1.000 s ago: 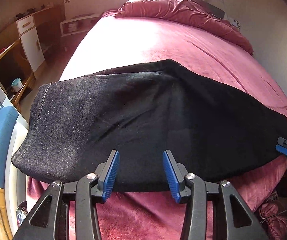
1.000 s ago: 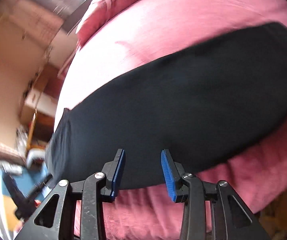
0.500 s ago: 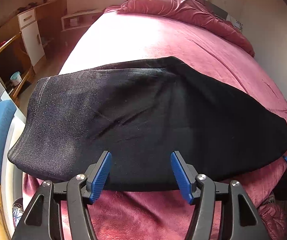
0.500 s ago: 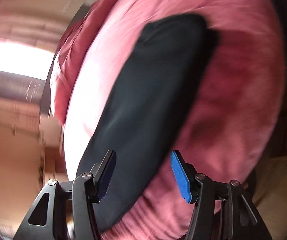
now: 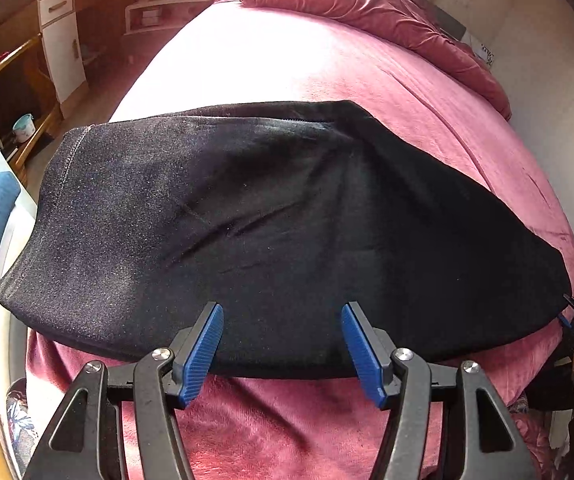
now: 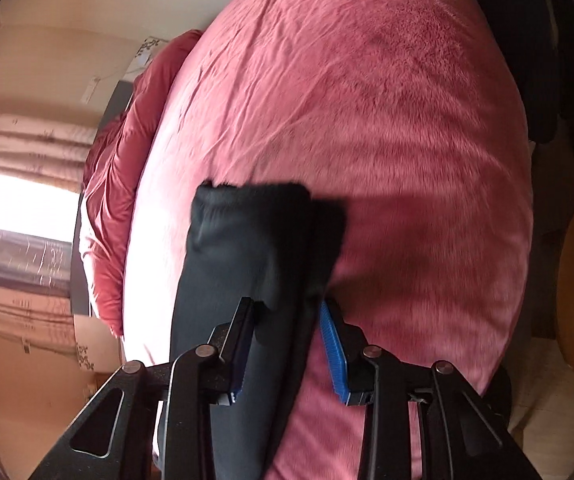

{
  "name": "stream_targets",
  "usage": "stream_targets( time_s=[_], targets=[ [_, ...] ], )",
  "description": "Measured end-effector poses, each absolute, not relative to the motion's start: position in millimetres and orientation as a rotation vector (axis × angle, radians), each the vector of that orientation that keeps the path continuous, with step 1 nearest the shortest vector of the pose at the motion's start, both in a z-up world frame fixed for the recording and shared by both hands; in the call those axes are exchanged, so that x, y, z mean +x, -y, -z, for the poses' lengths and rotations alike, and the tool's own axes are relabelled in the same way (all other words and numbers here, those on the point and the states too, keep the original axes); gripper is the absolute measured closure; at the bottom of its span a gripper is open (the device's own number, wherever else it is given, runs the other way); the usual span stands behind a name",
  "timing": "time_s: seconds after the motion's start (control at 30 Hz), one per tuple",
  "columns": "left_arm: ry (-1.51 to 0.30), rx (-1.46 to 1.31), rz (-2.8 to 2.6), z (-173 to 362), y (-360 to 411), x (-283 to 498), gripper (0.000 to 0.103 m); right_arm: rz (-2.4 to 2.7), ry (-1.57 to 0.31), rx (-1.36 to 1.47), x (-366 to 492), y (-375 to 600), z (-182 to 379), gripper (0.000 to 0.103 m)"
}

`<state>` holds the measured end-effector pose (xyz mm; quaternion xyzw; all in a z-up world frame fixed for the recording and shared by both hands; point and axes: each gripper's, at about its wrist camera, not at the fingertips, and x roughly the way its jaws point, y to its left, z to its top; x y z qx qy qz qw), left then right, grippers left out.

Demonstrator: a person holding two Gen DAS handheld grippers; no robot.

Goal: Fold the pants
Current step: 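Grasp and lift the black pants cuff with the right tool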

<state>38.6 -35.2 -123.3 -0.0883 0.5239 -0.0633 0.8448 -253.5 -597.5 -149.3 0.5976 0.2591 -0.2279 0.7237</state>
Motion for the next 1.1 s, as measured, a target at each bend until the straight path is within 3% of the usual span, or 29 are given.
stream_targets(
  time_s=[0.07,0.3,0.73,0.87,1.1],
  targets=[
    [-1.105,-0.192,0.153,122.1,37.8,41.5,0.040,0.510,-0.572,1.319,-247.1,602.0,151.2,0.068],
    [-1.089,-0.160,0.174,117.3,52.4,50.4,0.040,0.511,-0.604,1.228,-229.7,601.2,131.0,0.085],
    [-1.175,-0.270,0.268,122.8,65.3,70.6,0.043,0.102,-0.631,0.788,-160.5,491.6,10.9,0.087],
    [-1.192,-0.321,0.347,121.3,70.0,75.8,0.048,0.000,-0.695,0.655,-136.8,433.0,1.0,0.087],
    [-1.173,-0.443,0.460,112.0,73.8,84.7,0.049,-0.157,-0.842,0.453,-98.8,328.2,18.7,0.087]
  ],
)
